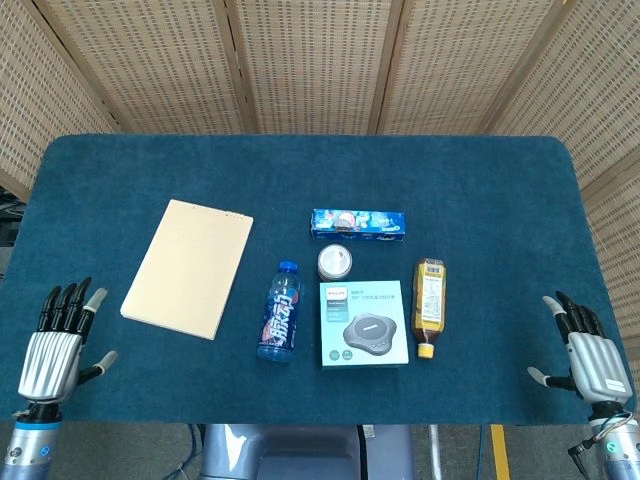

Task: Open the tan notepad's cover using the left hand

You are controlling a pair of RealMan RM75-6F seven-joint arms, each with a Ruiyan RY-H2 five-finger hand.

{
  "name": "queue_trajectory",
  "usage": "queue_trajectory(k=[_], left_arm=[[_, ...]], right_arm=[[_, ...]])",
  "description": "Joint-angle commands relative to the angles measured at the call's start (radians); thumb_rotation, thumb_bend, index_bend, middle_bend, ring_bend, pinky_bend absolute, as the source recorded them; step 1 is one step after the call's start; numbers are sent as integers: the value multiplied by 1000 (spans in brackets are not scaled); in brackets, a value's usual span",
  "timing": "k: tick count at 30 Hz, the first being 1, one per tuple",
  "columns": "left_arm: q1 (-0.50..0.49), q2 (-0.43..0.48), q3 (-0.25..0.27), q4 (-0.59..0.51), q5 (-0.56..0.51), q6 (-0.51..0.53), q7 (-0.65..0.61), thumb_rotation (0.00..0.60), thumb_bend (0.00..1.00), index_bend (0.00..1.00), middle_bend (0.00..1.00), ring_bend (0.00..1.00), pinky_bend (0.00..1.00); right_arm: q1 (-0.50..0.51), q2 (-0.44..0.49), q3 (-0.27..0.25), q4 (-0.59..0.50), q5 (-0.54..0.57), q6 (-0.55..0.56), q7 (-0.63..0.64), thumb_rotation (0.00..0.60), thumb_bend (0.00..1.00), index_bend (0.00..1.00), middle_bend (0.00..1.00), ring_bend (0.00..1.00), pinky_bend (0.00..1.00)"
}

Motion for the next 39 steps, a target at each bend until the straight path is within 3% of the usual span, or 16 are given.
queue_trajectory(k=[1,10,20,31,39], left_arm=[[-2,1,-1,0,-5,-5,-2,600,79,0,0,0,0],[-18,-5,-8,8,-40,-53,-4,600,85,0,0,0,0],[-88,-67,-27,102,-80,-170,17,600,130,0,0,0,0],[-161,-140,-45,183,-110,-265,58,600,296,0,0,0,0],[-192,-193,-39,231,-128,-309,79,600,336,0,0,0,0]], right_arm=[[1,0,1,1,2,-2,1,600,53,32,0,0,0],[1,1,0,-2,0,-1,-1,600,53,32,0,0,0],[0,1,2,-3,3,0,2,600,53,32,0,0,0],[1,1,2,-2,2,-1,7,600,53,32,0,0,0],[2,2,3,-2,2,-3,15,600,53,32,0,0,0]])
